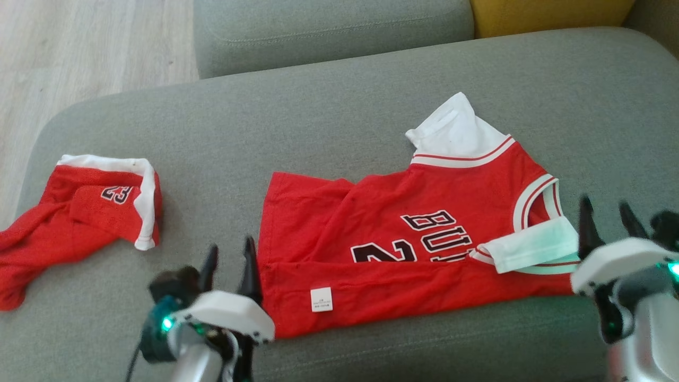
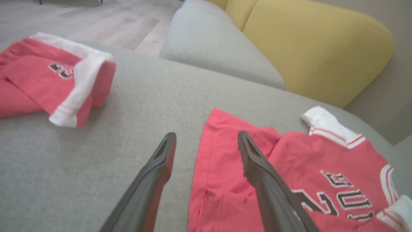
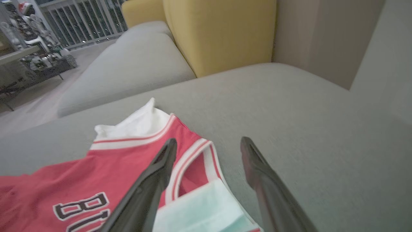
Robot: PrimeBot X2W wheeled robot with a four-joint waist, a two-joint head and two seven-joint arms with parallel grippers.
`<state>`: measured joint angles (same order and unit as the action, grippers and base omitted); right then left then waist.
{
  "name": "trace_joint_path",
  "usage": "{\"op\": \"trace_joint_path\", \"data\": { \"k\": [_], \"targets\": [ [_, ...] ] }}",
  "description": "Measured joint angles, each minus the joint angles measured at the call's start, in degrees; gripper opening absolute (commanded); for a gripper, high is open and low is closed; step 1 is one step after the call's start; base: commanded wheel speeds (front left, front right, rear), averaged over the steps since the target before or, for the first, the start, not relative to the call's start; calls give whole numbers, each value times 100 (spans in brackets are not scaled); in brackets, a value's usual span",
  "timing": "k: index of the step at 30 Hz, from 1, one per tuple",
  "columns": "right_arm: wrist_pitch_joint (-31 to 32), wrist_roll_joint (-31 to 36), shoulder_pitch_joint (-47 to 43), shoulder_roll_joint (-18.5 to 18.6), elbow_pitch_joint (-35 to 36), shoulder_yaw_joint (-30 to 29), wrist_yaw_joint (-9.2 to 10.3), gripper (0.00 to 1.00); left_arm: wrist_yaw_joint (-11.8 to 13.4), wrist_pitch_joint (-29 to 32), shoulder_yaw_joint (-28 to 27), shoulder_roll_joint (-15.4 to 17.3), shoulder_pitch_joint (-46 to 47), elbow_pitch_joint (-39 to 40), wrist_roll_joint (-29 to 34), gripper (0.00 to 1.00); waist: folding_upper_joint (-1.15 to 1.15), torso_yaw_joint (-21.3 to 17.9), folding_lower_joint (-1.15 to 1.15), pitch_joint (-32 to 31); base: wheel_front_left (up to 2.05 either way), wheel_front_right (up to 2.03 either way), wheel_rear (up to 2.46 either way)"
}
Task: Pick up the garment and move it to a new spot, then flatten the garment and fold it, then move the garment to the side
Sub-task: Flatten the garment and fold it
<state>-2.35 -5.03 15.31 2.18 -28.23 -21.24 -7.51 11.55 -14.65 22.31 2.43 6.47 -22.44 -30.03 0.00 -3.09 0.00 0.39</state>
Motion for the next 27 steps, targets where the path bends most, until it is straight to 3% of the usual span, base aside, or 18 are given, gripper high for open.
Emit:
{"op": "trace_joint_path", "data": {
  "k": [3,11,16,20,27],
  "targets": [
    [-102,-65,-188,3,635,538,0,100,-45,0,-266,-2,-57,437,140,100,0,-19,0,-24,0,0,0],
    [-98,-698,-850,2,1917,1021,0,100,-98,0,-337,0,-257,431,171,100,0,-172,0,54,0,0,0],
    [77,-650,-888,1,2517,1240,0,100,-204,1,-134,-1,342,-564,270,100,0,-327,0,289,0,0,0],
    [180,-647,-886,0,2862,1280,0,100,-254,73,-113,-3,1449,-1483,338,100,0,-527,0,602,0,0,0],
    [170,-657,-876,0,2987,1379,0,100,-257,352,-110,57,2308,-2552,420,100,0,-816,0,946,0,0,0]
  ]
}}
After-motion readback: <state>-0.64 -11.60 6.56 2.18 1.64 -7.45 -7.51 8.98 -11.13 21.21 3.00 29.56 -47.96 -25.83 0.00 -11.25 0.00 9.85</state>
